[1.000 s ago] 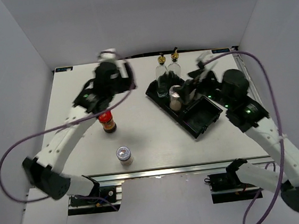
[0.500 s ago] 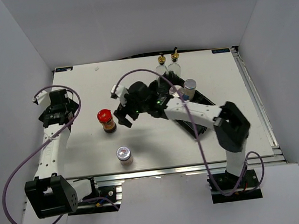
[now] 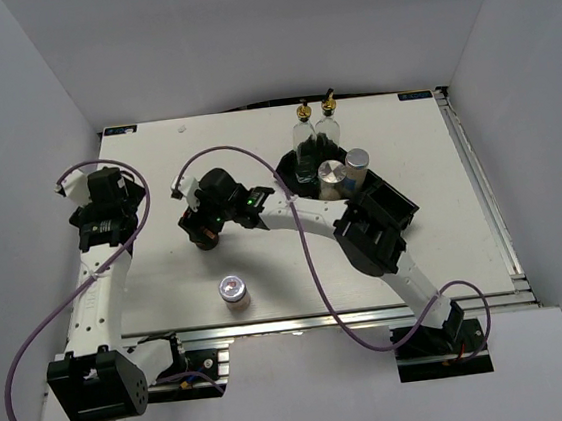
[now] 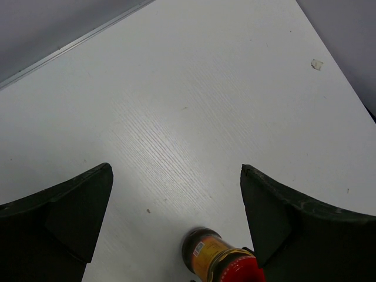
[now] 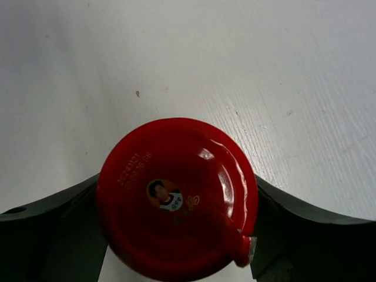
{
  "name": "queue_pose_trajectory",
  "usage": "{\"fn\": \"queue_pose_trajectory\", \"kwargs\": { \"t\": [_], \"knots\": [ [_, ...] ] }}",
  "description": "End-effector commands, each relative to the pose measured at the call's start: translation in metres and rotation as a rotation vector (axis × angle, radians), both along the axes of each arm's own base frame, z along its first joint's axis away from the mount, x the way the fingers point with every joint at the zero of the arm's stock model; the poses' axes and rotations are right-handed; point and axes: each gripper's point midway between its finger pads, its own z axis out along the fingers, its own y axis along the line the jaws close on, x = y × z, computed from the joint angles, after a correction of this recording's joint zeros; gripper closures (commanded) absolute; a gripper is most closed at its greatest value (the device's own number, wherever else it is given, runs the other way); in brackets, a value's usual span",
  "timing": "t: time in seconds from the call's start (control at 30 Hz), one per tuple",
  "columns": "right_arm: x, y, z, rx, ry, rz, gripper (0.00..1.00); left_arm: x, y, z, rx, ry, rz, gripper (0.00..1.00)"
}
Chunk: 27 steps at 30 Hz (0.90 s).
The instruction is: Organize the condiment bottles
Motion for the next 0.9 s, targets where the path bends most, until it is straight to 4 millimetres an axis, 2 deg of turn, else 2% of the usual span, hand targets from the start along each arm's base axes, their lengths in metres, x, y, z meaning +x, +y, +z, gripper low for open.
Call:
{"fn": "queue_pose_trajectory", "kwargs": {
  "t": [0.0, 0.03, 0.1, 0.13, 0.17, 0.2, 0.23, 0.27, 0.3, 0.33, 0.37, 0.4, 0.47, 0.5, 0.53, 0.57, 0.6, 0.67, 0.7, 0.73, 0.77, 0.8, 0.83, 0.87],
  "knots": [
    [0.005, 0.021, 0.042, 0.116, -0.044, 0.011, 0.21, 0.004, -0.004, 0.010, -0.009, -0.055, -0.023, 0.02],
    [0.002, 0.022, 0.049, 0.129, -0.053, 0.022, 0.32, 0.004, -0.005, 0.011, -0.009, -0.058, -0.024, 0.02],
    [-0.002, 0.022, 0.053, 0.139, -0.061, 0.028, 0.49, 0.003, -0.005, 0.012, -0.011, -0.066, -0.027, 0.02],
    [-0.006, 0.022, 0.067, 0.161, -0.070, 0.041, 0.61, 0.003, -0.005, 0.012, -0.011, -0.066, -0.027, 0.02],
    [-0.011, 0.017, 0.062, 0.149, -0.058, 0.047, 0.66, 0.003, -0.005, 0.013, -0.012, -0.071, -0.029, 0.02],
    [-0.013, 0.018, 0.072, 0.184, -0.071, 0.055, 0.71, 0.003, -0.007, 0.013, -0.013, -0.072, -0.035, 0.02],
    [-0.019, 0.016, 0.095, 0.224, -0.086, 0.068, 0.80, 0.002, -0.008, 0.014, -0.016, -0.077, -0.042, 0.02],
    [-0.024, 0.009, 0.111, 0.255, -0.097, 0.071, 0.84, 0.002, -0.009, 0.015, -0.019, -0.080, -0.051, 0.02],
    [-0.024, 0.008, 0.103, 0.244, -0.090, 0.065, 0.86, 0.002, -0.009, 0.014, -0.019, -0.077, -0.051, 0.02],
    [-0.027, 0.001, 0.129, 0.282, -0.111, 0.059, 0.89, 0.000, -0.011, 0.014, -0.023, -0.080, -0.059, 0.02],
    [-0.029, -0.005, 0.142, 0.299, -0.119, 0.052, 0.90, -0.001, -0.012, 0.014, -0.025, -0.081, -0.063, 0.02],
    [-0.032, -0.020, 0.163, 0.325, -0.145, 0.025, 0.91, -0.001, -0.013, 0.015, -0.028, -0.085, -0.070, 0.02],
    [-0.033, -0.039, 0.180, 0.346, -0.174, -0.017, 0.92, -0.003, -0.018, 0.014, -0.042, -0.096, -0.094, 0.02],
    [-0.031, -0.054, 0.167, 0.318, -0.170, -0.056, 0.92, -0.003, -0.020, 0.014, -0.047, -0.101, -0.103, 0.02],
    [-0.035, -0.073, 0.200, 0.370, -0.203, -0.081, 0.92, -0.003, -0.022, 0.014, -0.050, -0.105, -0.113, 0.02],
    [-0.034, -0.086, 0.204, 0.370, -0.208, -0.115, 0.92, -0.003, -0.025, 0.014, -0.058, -0.112, -0.128, 0.02],
    [-0.032, -0.115, 0.210, 0.370, -0.223, -0.182, 0.93, -0.004, -0.027, 0.014, -0.062, -0.114, -0.140, 0.02],
    [-0.024, -0.150, 0.211, 0.351, -0.237, -0.285, 0.93, -0.004, -0.032, 0.013, -0.076, -0.118, -0.169, 0.02],
    [-0.008, -0.178, 0.210, 0.332, -0.253, -0.395, 0.93, -0.005, -0.034, 0.012, -0.082, -0.118, -0.178, 0.02],
    [-0.010, -0.207, 0.214, 0.343, -0.247, -0.456, 0.93, -0.004, -0.037, 0.012, -0.087, -0.125, -0.189, 0.02],
    [-0.009, -0.228, 0.208, 0.326, -0.224, -0.511, 0.93, -0.004, -0.041, 0.012, -0.099, -0.131, -0.209, 0.02],
    [0.005, -0.257, 0.208, 0.322, -0.227, -0.600, 0.93, -0.005, -0.044, 0.009, -0.107, -0.133, -0.223, 0.02],
    [0.001, -0.283, 0.211, 0.349, -0.209, -0.662, 0.93, -0.003, -0.046, 0.010, -0.114, -0.147, -0.232, 0.02],
    [0.001, -0.304, 0.201, 0.314, -0.191, -0.716, 0.93, -0.003, -0.048, 0.009, -0.120, -0.151, -0.243, 0.02]
  ]
}}
